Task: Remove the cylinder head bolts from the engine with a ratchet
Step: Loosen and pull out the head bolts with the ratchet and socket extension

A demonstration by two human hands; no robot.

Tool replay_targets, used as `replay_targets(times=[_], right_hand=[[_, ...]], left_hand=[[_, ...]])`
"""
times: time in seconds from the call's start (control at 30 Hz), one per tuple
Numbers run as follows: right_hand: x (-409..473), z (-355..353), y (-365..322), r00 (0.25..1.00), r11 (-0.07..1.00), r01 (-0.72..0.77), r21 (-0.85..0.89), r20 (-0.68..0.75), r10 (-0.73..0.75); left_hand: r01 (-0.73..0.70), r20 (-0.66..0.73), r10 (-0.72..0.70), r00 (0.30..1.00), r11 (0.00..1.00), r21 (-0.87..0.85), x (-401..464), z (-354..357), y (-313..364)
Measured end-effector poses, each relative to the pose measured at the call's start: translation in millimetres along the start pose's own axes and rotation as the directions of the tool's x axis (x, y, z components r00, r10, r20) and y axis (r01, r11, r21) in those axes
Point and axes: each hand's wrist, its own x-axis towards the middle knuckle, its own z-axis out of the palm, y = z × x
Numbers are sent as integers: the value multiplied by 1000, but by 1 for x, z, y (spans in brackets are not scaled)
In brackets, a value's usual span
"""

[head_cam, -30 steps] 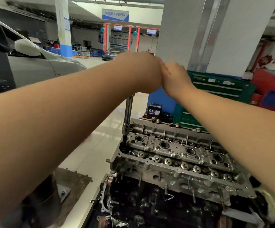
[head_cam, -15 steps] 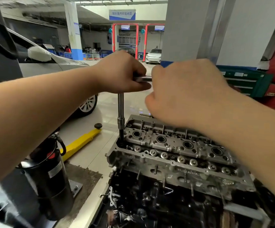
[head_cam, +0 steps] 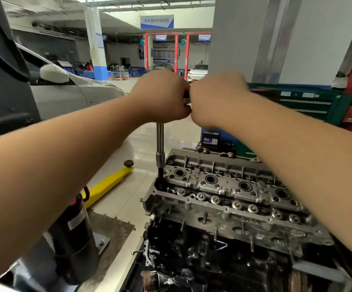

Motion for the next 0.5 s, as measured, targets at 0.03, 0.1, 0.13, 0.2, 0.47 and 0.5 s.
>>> replay_targets(times=[0.03,0.1,0.13,0.2,0.47,0.5], right_hand=[[-8,-7,-1,999,998,-8,-65,-34,6],[-20,-17,-8,991,993,14,-117,-134,-29],[-22,-19,-11,986,994,33,-106,-159,-49],[-19,-16,-14,993,996,25,-87,-115,-35],[0,12,-2,998,967,33,252,49,-46],[-2,10,-2,997,969,20,246,65,-37]], left_hand=[[-111,-9,111,994,980,-164,-7,-5,-5],[-200,-45,197,979,917,-346,-19,-12,-12],[-185,-43,181,983,926,-330,-20,-12,-14],[-74,-37,70,997,990,-118,-13,-5,-9],[294,-41,-300,953,888,353,6,3,38],[264,-56,-260,964,914,308,7,4,32]])
